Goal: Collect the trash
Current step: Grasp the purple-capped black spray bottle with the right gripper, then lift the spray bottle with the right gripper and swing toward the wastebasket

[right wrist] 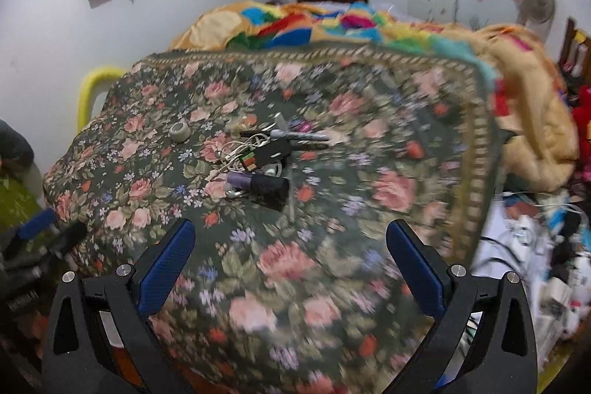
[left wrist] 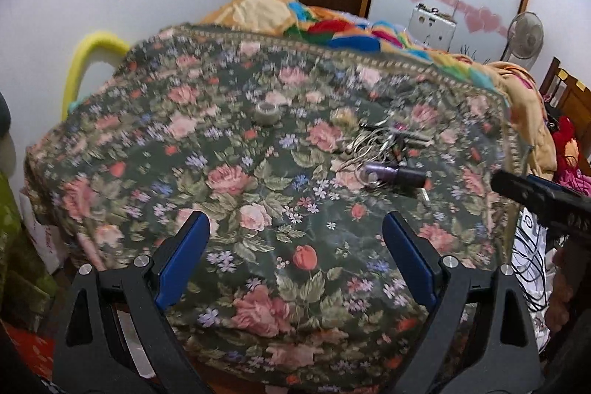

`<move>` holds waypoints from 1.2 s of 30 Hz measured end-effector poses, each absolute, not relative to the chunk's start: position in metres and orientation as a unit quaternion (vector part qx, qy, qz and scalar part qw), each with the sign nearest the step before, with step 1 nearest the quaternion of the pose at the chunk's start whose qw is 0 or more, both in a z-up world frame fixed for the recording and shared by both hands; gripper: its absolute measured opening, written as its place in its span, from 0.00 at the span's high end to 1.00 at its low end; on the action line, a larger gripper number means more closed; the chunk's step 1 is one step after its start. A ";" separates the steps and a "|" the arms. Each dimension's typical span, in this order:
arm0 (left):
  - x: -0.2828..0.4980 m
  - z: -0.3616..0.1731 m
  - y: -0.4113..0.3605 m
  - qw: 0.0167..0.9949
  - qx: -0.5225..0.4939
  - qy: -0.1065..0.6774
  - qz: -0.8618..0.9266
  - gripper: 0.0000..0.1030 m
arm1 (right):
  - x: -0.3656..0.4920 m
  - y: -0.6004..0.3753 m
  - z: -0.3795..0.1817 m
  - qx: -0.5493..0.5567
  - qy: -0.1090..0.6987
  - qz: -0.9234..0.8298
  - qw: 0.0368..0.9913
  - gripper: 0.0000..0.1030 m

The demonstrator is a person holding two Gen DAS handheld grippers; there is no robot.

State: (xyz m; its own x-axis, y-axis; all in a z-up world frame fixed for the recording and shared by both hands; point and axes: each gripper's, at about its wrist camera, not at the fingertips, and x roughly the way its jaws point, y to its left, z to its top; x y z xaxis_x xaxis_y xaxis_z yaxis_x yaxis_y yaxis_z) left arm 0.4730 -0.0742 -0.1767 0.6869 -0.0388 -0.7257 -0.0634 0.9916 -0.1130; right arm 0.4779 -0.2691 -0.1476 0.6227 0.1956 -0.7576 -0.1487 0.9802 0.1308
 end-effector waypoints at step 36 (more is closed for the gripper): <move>0.545 -0.207 -0.125 0.902 -0.044 0.422 -0.079 0.18 | 0.531 -0.271 -0.203 -0.021 0.458 0.190 0.868 0.78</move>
State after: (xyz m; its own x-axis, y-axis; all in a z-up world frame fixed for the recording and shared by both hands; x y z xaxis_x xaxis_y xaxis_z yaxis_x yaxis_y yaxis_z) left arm 0.5453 -0.1247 -0.2070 0.6316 -0.1795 -0.7542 0.1056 0.9837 -0.1457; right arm 0.5315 -0.2712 -0.2030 0.5082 0.3102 -0.8034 -0.3483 0.9272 0.1377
